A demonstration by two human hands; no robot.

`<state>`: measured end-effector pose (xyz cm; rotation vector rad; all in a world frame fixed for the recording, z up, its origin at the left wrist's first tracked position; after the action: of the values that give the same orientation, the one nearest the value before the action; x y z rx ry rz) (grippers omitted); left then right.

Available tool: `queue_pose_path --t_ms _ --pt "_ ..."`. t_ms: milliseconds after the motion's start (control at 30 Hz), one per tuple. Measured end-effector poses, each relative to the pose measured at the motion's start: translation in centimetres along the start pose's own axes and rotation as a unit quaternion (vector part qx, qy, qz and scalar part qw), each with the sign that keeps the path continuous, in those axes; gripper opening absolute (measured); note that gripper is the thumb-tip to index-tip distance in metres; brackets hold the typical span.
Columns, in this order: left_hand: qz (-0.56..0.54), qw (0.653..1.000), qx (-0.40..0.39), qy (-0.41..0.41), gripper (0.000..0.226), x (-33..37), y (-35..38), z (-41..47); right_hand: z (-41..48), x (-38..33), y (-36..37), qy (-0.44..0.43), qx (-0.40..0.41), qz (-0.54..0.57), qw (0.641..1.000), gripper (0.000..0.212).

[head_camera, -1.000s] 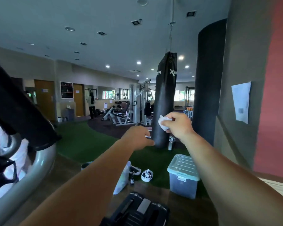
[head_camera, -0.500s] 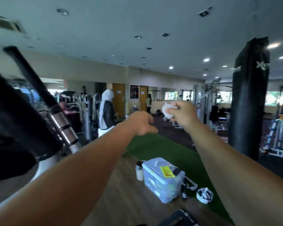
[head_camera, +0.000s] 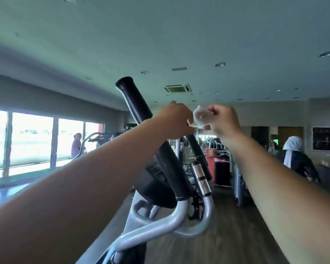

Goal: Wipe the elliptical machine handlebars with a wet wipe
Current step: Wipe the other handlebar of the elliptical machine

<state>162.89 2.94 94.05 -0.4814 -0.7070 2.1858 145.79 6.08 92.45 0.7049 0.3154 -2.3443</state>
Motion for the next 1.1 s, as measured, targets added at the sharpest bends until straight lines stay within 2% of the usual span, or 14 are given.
queue_pose_path --t_ms 67,200,333,433,533,633,833,933,1000,1100 --pt "0.048 0.998 0.028 0.020 0.033 -0.9 -3.4 -0.3 0.3 -2.5 2.4 -0.007 -0.001 0.045 0.999 0.013" --pt "0.083 0.991 0.104 -0.013 0.024 -5.5 -10.0 -0.5 1.3 -6.4 5.5 -0.027 0.014 0.087 0.996 0.011" --pt "0.113 0.980 0.151 -0.061 0.024 -10.9 -13.1 -1.5 1.4 -10.0 9.3 -0.082 -0.032 0.088 0.992 0.023" --pt "0.114 0.980 0.144 -0.071 0.031 -13.0 -12.9 -2.0 1.6 -12.1 11.8 -0.117 -0.029 0.052 0.991 0.030" --pt "0.093 0.981 0.152 -0.079 0.039 -13.6 -11.8 -2.5 2.2 -13.3 13.4 -0.153 -0.026 -0.004 0.988 0.024" --pt "0.060 0.979 0.174 -0.083 0.043 -13.6 -10.8 -3.1 1.7 -13.1 14.0 -0.208 -0.061 -0.065 0.974 0.024" --pt "0.056 0.975 0.190 -0.100 0.059 -13.1 -9.7 -3.9 0.9 -9.9 11.4 -0.248 -0.129 -0.105 0.954 0.014" --pt "0.069 0.969 0.203 -0.126 0.066 -12.9 -9.3 -4.5 2.3 -12.6 12.1 -0.293 -0.101 -0.066 0.949 0.006" --pt "0.071 0.963 0.207 -0.158 0.073 -13.1 -9.0 -4.9 3.4 -14.9 13.9 -0.333 -0.090 -0.064 0.936 0.011" --pt "0.077 0.957 0.197 -0.201 0.079 -13.5 -8.2 -5.7 3.2 -15.8 16.0 -0.385 -0.133 -0.112 0.907 0.017"
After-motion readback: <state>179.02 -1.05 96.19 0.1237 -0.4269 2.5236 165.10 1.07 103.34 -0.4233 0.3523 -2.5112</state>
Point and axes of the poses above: each hand's wrist, its own z-axis towards the middle knuckle, its own y-axis out of the palm, x = y × z, the point moved 3 cm from there along z, towards the middle knuckle, and after that the axes turned 7 degrees about x, right-handed, at the moved point
